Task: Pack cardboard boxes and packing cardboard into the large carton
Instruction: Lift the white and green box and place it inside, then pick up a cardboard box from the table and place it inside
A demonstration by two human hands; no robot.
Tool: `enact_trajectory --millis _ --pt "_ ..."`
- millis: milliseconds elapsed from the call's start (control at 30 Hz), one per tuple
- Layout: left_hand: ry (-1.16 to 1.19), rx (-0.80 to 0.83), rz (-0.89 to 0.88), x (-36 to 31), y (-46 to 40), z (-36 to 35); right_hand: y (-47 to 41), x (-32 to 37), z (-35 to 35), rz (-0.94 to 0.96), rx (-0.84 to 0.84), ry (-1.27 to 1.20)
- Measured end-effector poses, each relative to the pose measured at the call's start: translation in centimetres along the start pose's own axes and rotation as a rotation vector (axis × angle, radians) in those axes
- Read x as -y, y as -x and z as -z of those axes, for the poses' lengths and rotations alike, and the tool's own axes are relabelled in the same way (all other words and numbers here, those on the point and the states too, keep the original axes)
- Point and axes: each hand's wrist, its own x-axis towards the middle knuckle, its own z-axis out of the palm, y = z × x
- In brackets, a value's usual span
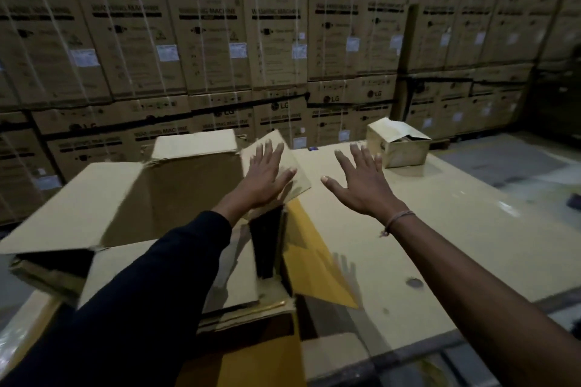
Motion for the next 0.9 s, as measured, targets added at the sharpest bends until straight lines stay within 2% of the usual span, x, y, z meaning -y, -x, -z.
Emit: enact_trajectory --millis 133,233,300,433,633,900 --pt "0.000 -0.036 -0.105 -7.2 -3.2 -3.7 0.6 -8.7 1.3 -0.100 -0.004 -0.084" --pt "-0.083 -0.037 -0.168 -12.0 -5.8 -6.6 1.3 -15.0 1.8 -0.142 -0.005 -0.128" --pt "-0.112 -0.023 -0.175 -14.9 -7.5 -8.8 1.8 -19.1 2.2 -0.172 -0.004 -0.140" --pt "-0.016 0.022 -0.129 -19.6 -10.1 -13.9 2.5 -26.3 2.5 -0.228 0.030 -0.149" --pt "0.084 0.063 -0.073 -22.6 -14.6 -20.2 1.5 -34.8 2.1 -0.278 0.054 -0.192" --pt "0.160 0.068 -0.080 -23.7 -24.0 -26.8 -2.8 -42.0 -1.1 -0.310 0.101 -0.229"
